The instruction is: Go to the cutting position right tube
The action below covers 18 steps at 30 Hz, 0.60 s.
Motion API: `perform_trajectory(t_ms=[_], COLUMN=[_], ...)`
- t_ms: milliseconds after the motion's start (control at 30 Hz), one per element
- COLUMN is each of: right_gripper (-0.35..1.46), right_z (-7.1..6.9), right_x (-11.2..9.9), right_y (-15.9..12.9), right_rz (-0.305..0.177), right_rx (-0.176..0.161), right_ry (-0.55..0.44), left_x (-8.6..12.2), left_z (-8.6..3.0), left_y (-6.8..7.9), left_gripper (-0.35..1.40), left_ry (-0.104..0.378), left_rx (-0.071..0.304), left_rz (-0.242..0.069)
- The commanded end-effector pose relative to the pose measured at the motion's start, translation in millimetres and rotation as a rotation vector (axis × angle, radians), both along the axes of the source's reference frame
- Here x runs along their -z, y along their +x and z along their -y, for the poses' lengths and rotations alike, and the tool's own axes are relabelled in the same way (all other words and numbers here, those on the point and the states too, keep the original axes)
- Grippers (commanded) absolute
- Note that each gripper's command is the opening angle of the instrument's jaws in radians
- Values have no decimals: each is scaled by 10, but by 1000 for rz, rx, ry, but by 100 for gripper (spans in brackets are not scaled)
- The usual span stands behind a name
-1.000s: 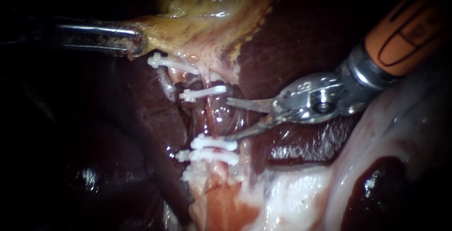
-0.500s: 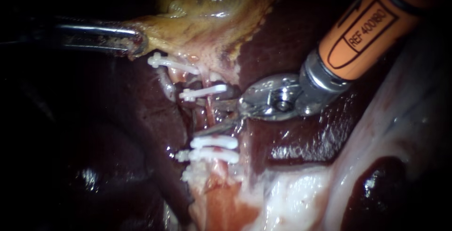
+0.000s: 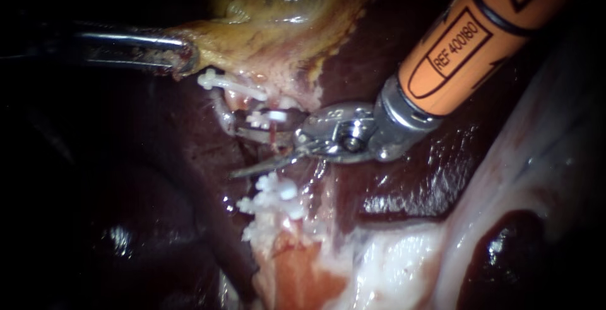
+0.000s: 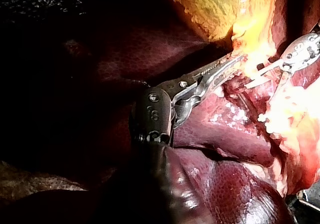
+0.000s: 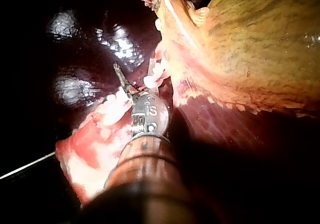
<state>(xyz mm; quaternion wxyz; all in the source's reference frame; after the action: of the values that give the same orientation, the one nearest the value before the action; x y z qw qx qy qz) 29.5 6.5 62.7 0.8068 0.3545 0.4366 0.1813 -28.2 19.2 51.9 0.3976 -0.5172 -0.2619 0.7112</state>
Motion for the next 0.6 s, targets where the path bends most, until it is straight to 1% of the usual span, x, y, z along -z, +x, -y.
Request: perform_trajectory(t_ms=[33,167,333,433,567,600], right_gripper=[143,143,143,143,143,143], right_z=[0,0,2,6,9,10], right_x=[0,1,8,18,41,48], right_y=[3,13,17,18,22,23], right_rz=[-3,-23,-51,-75,-126,-143], right_rx=[0,15,33,45,56,67], right_ry=[6,29,61,78,118,125], left_x=[0,0,0,-1,-1,-1], left_z=[0,0,0,0,0,0], left_y=[0,0,0,0,0,0], left_gripper=[-35,-35,-35,-35,-35,-35], left_ry=[0,0,0,0,0,0], left_rx=[0,0,0,0,0,0], left_rz=[0,0,0,0,0,0])
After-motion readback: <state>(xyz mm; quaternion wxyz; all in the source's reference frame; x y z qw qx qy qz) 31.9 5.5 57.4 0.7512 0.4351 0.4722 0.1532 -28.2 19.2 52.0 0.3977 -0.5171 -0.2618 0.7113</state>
